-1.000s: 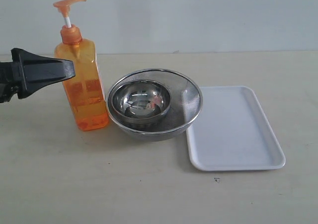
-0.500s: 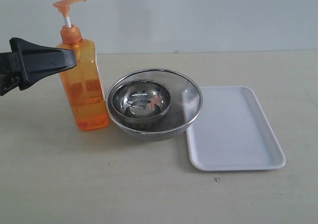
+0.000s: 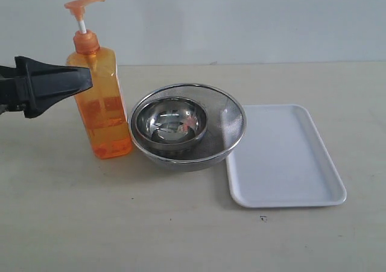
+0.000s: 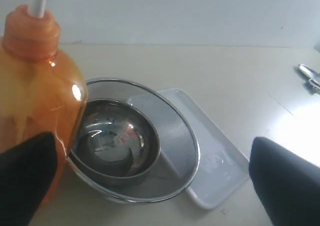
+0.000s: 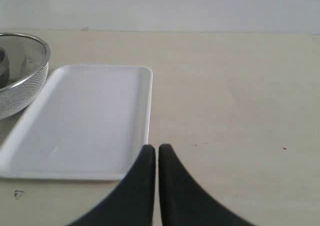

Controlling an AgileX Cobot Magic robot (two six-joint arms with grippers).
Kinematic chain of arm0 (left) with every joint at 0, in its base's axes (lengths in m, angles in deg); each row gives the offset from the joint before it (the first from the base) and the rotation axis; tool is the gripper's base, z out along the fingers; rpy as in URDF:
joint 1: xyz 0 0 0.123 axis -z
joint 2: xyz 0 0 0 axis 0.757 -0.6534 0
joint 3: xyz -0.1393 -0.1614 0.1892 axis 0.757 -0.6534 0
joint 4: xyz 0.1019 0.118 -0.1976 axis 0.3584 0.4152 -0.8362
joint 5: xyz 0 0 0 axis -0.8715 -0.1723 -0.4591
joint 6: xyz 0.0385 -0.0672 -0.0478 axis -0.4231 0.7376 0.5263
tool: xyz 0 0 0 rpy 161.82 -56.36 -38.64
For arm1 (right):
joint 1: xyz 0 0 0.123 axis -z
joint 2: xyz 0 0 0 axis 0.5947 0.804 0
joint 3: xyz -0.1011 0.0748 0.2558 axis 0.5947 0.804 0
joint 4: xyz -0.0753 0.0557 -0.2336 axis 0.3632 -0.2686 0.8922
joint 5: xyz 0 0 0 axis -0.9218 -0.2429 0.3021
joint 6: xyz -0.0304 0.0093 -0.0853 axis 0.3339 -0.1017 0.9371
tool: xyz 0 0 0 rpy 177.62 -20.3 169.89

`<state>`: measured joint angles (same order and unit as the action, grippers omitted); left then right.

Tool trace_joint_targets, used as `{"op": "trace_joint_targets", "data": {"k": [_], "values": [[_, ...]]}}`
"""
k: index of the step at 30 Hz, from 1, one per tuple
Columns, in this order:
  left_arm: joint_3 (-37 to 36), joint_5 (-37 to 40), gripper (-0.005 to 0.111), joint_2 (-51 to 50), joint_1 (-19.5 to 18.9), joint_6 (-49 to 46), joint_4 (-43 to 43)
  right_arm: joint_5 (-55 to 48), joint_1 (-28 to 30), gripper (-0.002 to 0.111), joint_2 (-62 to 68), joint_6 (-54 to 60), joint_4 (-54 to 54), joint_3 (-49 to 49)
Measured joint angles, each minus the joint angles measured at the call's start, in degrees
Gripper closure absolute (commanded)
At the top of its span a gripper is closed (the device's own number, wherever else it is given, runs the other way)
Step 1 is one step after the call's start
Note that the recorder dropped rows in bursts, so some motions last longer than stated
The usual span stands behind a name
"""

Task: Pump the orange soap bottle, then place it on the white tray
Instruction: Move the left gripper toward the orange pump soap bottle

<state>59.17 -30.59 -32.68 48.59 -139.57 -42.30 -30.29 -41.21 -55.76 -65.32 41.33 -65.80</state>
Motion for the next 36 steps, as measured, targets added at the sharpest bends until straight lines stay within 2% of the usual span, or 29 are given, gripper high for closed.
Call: {"op": "trace_joint_targets", "data": {"k": [4,7,11,15,21,24,30,36], "values": [[0.0,-1.25,0.009,0.0,0.16,-3.71,-0.09,0.0,0.0,0.108,0.0,0.0,0.0,0.0],[0.0,-4.32,0.01,0.0,2.55,-5.98,-0.09,0.0,0.0,0.108,0.0,0.0,0.0,0.0],[0.0,-11.41,0.01,-0.03,8.2,-9.09,-0.09,0.0,0.0,0.108,0.0,0.0,0.0,0.0],[0.0,-21.79,0.01,-0.03,13.34,-10.98,-0.22,0.0,0.0,0.108,0.0,0.0,0.0,0.0],[0.0,-33.94,0.01,-0.12,15.43,-8.31,-0.22,0.0,0.0,0.108,0.0,0.0,0.0,0.0],[0.76,-34.64,0.01,-1.29,15.43,-7.73,-0.31,0.0,0.0,0.108,0.0,0.0,0.0,0.0],[3.53,-28.5,0.01,-8.87,15.78,-7.95,-0.47,0.0,0.0,0.108,0.0,0.0,0.0,0.0],[5.99,-30.44,0.01,-14.79,15.78,-7.95,-0.47,0.0,0.0,0.108,0.0,0.0,0.0,0.0]]}}
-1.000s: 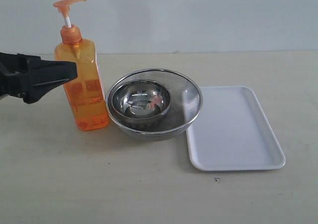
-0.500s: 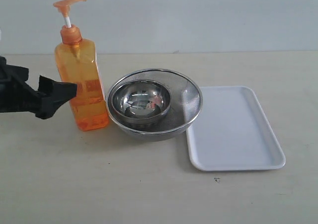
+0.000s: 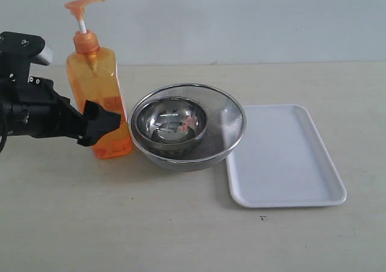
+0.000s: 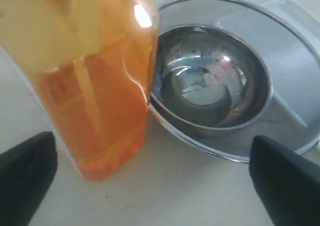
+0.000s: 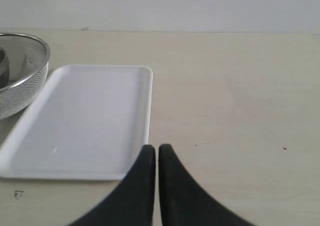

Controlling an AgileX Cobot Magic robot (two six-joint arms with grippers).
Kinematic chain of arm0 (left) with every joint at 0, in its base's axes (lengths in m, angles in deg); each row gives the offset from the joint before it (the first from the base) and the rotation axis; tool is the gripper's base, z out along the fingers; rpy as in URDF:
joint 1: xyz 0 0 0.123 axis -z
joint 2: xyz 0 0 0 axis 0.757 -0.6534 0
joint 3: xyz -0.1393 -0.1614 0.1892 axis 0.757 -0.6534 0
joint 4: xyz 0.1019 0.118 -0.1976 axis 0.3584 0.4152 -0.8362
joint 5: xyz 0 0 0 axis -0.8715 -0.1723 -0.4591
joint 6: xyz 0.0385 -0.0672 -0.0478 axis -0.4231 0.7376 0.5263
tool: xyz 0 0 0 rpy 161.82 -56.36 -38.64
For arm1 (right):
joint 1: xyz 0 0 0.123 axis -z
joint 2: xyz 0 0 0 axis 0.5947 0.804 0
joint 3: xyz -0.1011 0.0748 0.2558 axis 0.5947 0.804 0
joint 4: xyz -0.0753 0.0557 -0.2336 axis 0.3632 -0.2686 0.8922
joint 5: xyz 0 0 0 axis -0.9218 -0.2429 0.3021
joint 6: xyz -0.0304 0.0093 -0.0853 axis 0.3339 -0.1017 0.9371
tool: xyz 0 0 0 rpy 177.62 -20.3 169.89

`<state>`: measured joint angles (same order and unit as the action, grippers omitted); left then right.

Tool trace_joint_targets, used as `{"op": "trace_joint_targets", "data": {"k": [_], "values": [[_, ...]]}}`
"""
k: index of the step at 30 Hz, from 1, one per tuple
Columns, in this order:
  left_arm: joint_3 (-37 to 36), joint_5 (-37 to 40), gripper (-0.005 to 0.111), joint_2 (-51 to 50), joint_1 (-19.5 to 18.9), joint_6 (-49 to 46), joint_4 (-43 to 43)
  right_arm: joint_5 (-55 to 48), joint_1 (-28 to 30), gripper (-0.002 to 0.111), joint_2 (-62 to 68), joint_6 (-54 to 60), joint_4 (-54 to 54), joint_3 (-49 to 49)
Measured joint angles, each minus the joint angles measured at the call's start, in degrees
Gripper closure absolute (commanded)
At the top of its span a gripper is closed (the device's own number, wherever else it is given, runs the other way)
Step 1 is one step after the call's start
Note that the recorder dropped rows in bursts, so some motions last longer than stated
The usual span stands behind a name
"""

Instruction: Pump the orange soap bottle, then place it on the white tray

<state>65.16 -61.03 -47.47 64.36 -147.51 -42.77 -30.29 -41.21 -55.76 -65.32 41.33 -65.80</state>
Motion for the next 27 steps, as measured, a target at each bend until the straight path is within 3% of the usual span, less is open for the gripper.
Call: {"op": "trace_joint_targets", "data": {"k": [5,27], "values": [[2.99,-3.4,0.01,-0.38,0.0,0.34,0.0,0.0,0.0,0.108,0.0,0.0,-0.24,0.0],[11.05,-2.97,0.01,-9.11,0.0,3.69,0.0,0.0,0.0,0.108,0.0,0.0,-0.24,0.0]]}}
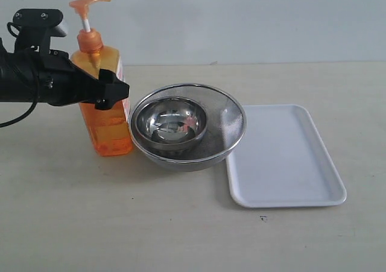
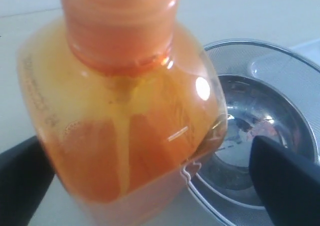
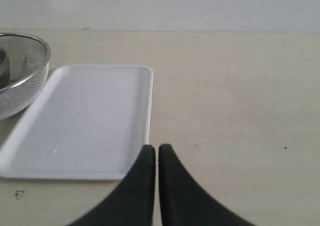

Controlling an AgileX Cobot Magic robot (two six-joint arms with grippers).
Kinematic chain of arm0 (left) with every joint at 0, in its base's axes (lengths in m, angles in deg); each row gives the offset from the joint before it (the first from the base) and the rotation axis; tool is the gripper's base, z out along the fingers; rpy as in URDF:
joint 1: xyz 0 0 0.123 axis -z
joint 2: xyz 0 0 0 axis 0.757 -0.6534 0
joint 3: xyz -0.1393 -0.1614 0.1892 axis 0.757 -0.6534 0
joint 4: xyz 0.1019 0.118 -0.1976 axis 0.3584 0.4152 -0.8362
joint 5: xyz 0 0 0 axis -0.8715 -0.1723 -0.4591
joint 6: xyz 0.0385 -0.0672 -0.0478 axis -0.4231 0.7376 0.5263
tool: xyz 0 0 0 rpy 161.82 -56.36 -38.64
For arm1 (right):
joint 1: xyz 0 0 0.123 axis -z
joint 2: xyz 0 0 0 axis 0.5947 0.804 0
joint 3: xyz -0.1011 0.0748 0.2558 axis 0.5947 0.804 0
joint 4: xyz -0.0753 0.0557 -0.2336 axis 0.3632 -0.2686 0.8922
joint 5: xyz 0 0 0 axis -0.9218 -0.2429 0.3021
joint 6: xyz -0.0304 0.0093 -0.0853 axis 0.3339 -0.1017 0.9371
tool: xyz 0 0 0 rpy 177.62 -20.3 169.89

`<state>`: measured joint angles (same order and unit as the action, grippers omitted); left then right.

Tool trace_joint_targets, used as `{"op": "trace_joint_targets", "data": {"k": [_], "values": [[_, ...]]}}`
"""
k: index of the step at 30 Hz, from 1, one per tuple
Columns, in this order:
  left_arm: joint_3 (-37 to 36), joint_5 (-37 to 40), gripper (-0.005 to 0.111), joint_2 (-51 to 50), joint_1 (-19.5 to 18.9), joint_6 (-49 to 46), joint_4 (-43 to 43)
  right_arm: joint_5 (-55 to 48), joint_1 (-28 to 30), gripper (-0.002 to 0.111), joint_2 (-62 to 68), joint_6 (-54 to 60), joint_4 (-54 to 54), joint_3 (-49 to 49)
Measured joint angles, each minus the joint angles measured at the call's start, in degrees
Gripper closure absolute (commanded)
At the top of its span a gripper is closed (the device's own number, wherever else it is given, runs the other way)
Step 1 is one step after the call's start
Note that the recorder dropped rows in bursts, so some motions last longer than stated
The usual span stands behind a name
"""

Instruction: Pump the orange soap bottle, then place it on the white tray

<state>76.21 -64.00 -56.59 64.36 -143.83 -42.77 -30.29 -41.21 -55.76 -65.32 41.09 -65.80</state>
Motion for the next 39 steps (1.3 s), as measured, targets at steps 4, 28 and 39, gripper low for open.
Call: {"op": "trace_joint_targets", "data": {"k": [4,28,39], "values": [[0.0,0.6,0.01,0.0,0.0,0.22,0.0,0.0,0.0,0.108,0.0,0.0,0.0,0.0],[0.16,5.41,0.01,0.0,0.0,0.36,-0.24,0.0,0.0,0.108,0.0,0.0,0.0,0.0],[0.16,5.41,0.01,0.0,0.0,0.36,-0.24,0.22,0.0,0.108,0.0,0.42,0.38,0.0]]}}
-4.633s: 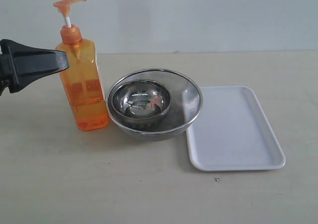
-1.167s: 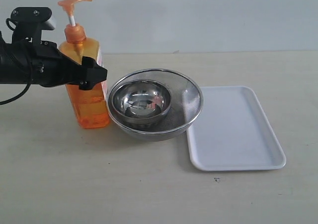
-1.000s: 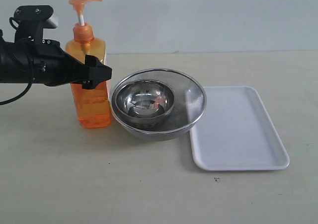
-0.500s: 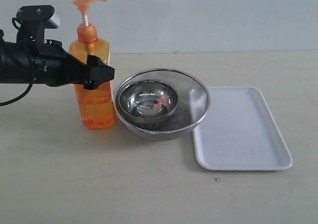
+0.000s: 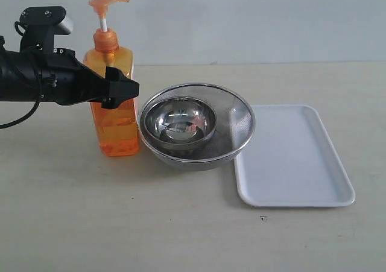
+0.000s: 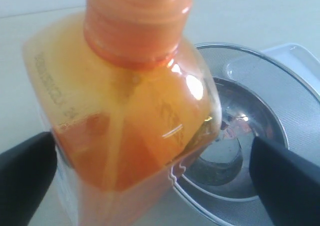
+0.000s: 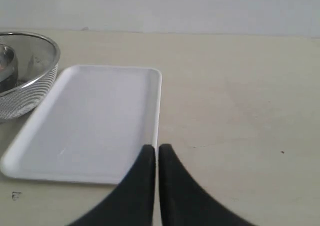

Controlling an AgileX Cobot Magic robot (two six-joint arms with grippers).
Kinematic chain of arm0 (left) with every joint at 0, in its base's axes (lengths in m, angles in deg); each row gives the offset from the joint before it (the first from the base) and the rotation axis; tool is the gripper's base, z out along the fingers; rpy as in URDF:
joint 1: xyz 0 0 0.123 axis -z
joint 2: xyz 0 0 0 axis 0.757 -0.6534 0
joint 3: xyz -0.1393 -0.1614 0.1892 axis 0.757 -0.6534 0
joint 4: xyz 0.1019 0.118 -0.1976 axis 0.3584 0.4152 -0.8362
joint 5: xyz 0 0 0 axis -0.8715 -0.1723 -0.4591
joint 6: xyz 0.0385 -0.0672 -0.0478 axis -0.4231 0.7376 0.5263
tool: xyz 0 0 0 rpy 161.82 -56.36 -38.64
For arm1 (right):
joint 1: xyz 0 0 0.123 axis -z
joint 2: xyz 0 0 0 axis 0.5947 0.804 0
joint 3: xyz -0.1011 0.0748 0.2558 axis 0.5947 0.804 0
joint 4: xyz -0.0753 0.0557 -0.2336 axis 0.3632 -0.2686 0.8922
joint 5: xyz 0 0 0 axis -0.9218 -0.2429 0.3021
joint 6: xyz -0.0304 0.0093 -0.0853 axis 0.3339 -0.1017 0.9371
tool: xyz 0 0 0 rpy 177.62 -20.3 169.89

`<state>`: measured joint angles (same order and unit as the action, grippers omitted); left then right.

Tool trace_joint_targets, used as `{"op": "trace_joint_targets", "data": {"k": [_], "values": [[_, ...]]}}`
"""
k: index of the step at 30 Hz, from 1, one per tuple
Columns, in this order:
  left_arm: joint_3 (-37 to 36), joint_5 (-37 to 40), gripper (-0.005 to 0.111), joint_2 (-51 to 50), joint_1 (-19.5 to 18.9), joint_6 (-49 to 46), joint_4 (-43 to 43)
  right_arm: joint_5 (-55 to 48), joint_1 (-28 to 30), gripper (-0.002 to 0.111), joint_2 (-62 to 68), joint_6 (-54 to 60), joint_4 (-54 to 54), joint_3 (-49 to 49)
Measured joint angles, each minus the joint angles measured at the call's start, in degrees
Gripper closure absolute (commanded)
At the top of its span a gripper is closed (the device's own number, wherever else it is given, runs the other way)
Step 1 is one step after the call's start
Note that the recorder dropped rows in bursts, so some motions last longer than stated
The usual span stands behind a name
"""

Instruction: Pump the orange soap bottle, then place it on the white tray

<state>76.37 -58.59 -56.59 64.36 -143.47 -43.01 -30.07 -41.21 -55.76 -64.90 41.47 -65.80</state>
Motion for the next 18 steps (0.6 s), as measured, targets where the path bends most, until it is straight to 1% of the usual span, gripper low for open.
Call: {"op": "trace_joint_targets", "data": {"k": [4,9,10,14,16,18], "values": [[0.0,0.0,0.01,0.0,0.0,0.0,0.0,6.22,0.0,0.108,0.0,-1.44,-1.72,0.0],[0.0,0.0,0.01,0.0,0.0,0.0,0.0,23.35,0.0,0.108,0.0,-3.76,-5.72,0.0],[0.0,0.0,0.01,0.0,0.0,0.0,0.0,25.2,0.0,0.108,0.0,-3.91,-6.03,0.0],[0.0,0.0,0.01,0.0,0.0,0.0,0.0,25.11,0.0,0.108,4.71,-2.71,-6.16,-3.41],[0.0,0.0,0.01,0.0,0.0,0.0,0.0,24.89,0.0,0.108,10.18,-2.02,-6.16,-6.96],[0.0,0.0,0.01,0.0,0.0,0.0,0.0,24.62,0.0,0.108,20.0,-1.44,-6.16,-13.37]]}}
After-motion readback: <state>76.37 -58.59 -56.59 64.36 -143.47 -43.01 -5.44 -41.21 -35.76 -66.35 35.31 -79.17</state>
